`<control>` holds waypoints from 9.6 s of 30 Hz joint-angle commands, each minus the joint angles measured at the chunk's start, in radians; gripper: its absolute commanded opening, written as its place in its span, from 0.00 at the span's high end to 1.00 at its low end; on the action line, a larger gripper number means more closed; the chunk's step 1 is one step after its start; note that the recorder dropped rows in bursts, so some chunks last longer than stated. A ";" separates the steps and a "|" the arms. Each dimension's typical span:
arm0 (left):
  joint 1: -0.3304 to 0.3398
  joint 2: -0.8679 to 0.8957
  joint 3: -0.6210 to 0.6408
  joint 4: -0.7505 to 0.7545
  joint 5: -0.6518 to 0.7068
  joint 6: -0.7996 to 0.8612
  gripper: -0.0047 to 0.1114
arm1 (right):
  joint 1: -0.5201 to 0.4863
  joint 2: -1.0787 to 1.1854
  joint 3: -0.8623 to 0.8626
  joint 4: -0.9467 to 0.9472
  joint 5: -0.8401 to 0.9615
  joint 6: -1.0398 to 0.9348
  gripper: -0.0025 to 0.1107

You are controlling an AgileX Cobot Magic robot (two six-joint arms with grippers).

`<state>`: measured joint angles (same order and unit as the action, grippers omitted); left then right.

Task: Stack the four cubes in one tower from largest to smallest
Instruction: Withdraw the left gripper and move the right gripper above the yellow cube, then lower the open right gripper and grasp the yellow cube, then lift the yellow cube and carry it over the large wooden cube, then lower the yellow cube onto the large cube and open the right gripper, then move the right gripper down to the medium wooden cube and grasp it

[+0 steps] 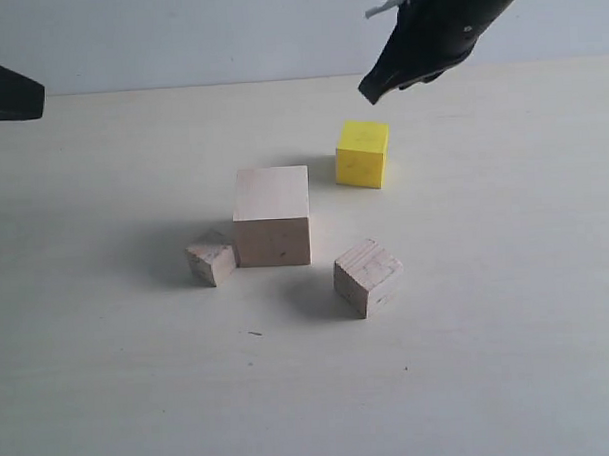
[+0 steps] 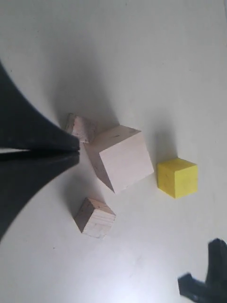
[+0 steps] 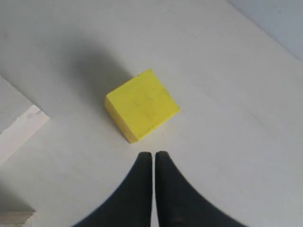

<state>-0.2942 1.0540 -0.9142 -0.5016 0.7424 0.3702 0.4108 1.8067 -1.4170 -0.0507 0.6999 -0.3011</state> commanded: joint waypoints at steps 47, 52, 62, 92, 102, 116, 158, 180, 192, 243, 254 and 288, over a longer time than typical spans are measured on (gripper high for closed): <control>-0.015 -0.103 0.085 -0.009 0.115 -0.012 0.96 | -0.004 0.533 -0.714 0.045 0.448 0.936 0.31; -0.076 -0.103 0.085 -0.002 0.122 -0.012 0.96 | -0.019 0.533 -0.718 0.044 0.456 0.985 0.31; -0.098 -0.103 0.085 0.009 0.140 -0.012 0.96 | -0.026 0.533 -0.718 0.051 0.440 1.009 0.31; -0.098 -0.112 0.085 0.011 0.136 -0.007 0.96 | -0.026 0.636 -0.734 0.042 0.427 0.923 0.71; -0.098 -0.112 0.085 0.012 0.134 -0.008 0.96 | -0.026 0.528 -0.734 0.036 0.521 0.767 0.98; -0.098 -0.112 0.085 0.012 0.124 -0.012 0.96 | 0.061 0.324 -0.734 0.068 0.521 0.731 0.98; -0.098 -0.112 0.085 0.039 0.114 -0.041 0.96 | 0.282 0.184 -0.329 0.060 0.315 0.994 0.98; -0.098 -0.112 0.085 0.036 0.120 -0.041 0.96 | 0.282 0.266 -0.417 0.040 0.400 1.007 0.98; -0.098 -0.112 0.085 0.036 0.120 -0.041 0.96 | 0.282 0.266 -0.417 0.027 0.359 1.011 0.98; -0.098 -0.112 0.085 0.038 0.118 -0.041 0.96 | 0.282 0.290 -0.417 0.043 0.350 1.009 0.35; -0.098 -0.112 0.085 0.041 0.116 -0.041 0.96 | 0.282 0.186 -0.417 0.051 0.386 0.991 0.36; -0.098 -0.112 0.085 0.043 0.142 -0.043 0.96 | 0.282 -0.273 0.469 -0.008 0.120 0.433 0.97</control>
<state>-0.3897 0.9475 -0.8328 -0.4600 0.8850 0.3323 0.6935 1.5064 -0.9609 -0.0558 0.8750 0.1919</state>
